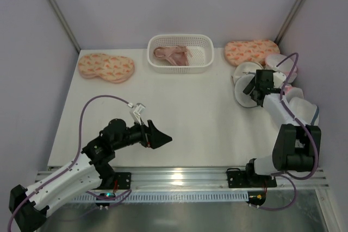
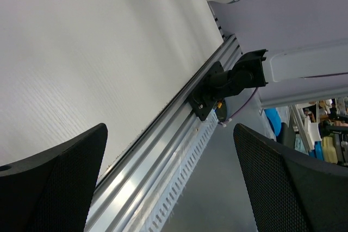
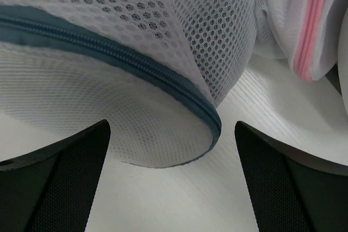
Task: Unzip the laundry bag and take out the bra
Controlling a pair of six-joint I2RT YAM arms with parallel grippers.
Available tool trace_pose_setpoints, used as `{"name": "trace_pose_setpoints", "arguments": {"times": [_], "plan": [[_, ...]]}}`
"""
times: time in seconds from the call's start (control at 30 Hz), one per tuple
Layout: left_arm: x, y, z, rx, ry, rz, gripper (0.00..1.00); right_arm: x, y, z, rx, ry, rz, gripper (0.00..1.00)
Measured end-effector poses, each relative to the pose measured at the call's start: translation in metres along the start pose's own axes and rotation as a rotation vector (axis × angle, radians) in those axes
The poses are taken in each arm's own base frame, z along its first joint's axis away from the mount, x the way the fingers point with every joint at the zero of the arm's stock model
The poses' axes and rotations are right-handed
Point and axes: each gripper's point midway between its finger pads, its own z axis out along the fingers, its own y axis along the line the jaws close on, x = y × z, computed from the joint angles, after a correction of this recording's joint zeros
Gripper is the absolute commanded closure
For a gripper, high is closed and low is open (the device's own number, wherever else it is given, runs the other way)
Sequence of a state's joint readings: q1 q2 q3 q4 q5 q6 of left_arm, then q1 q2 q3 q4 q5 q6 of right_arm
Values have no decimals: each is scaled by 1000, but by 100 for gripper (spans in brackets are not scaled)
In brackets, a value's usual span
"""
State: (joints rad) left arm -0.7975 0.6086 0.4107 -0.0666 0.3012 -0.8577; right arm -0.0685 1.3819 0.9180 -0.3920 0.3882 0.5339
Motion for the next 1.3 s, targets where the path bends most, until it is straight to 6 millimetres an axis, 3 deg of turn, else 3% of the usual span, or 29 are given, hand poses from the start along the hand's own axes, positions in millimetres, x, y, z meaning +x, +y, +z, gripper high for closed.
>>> {"name": "trace_pose_setpoints", "arguments": {"times": [0.07, 0.13, 0.17, 0.2, 0.23, 0.4, 0.5, 0.7, 1.0, 1.13, 1.3], "plan": [[1, 1, 0, -2, 2, 1, 0, 3, 0, 11, 20, 15, -7, 8], [1, 2, 0, -6, 5, -1, 0, 8, 0, 23, 41, 31, -20, 28], [1, 2, -1, -9, 5, -1, 1, 9, 1, 28, 45, 36, -25, 42], [2, 2, -1, -10, 5, -1, 1, 11, 1, 32, 50, 37, -32, 64], [1, 2, -2, -10, 1, 0, 1, 12, 1, 34, 53, 39, -35, 96], [-1, -1, -8, -2, -19, 7, 0, 1, 11, 25, -22, -17, -10, 96], [-3, -1, -10, -5, -28, 10, 0, 6, 17, -6, -161, -29, -14, 96], [-4, 3, -9, -27, -38, 11, 0, 18, 54, -83, -563, 22, -91, 96], [-14, 28, -1, -147, -89, 21, 1, 68, 90, -200, -1144, 222, -230, 96], [-29, 41, 2, -220, -160, 40, 0, 103, 103, -231, -1306, 365, -329, 96], [-52, 40, 15, -248, -207, 107, 1, 159, 107, -253, -1378, 560, -490, 96]]}}
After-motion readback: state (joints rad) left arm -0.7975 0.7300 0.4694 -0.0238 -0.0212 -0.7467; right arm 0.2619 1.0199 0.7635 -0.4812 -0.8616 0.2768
